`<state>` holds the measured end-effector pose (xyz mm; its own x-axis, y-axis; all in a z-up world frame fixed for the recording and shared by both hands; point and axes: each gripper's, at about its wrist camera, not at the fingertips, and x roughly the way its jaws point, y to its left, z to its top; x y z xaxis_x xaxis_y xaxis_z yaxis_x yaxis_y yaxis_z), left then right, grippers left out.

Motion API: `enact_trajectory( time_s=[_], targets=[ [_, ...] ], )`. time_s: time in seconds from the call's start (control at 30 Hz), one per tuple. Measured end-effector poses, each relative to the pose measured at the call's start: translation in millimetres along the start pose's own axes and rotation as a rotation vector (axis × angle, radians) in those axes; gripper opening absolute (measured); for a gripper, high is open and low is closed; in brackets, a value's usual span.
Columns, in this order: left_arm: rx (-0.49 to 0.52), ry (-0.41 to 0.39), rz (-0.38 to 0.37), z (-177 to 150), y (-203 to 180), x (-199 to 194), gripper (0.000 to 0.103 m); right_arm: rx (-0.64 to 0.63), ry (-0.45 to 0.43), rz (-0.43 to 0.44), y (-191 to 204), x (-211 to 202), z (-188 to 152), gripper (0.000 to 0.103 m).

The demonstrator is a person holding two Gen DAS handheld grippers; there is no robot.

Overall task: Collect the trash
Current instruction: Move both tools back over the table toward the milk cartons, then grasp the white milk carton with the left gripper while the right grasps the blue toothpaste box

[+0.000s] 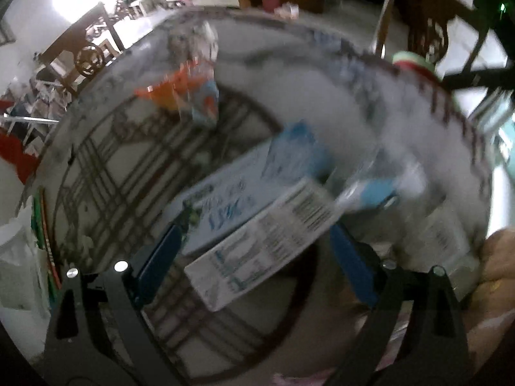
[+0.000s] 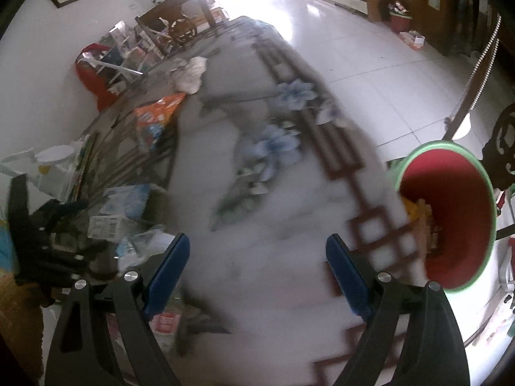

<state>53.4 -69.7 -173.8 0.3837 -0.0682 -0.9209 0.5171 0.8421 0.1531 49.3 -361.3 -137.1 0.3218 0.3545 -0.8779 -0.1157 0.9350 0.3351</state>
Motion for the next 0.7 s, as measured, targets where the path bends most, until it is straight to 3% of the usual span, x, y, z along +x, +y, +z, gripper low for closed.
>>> enact_trajectory(
  time_s=[0.07,0.23,0.33,0.6,0.7],
  targets=[
    [0.044,0.037,0.012,-8,-1,11,0.087,0.0,-0.01,-0.003,13,1,-2,0.083],
    [0.084,0.03,0.103,-23,-7,14,0.059,0.023,-0.026,-0.018,29,0,-7,0.083],
    [-0.046,0.014,0.075,-30,10,3,0.046,0.019,-0.023,-0.021,39,4,-6,0.083],
    [-0.561,0.013,-0.035,-82,79,-16,0.044,-0.221,0.012,-0.042,108,31,24,0.083],
    [-0.7,0.008,-0.047,-102,98,-19,0.044,-0.334,0.034,-0.039,138,52,38,0.083]
  ],
)
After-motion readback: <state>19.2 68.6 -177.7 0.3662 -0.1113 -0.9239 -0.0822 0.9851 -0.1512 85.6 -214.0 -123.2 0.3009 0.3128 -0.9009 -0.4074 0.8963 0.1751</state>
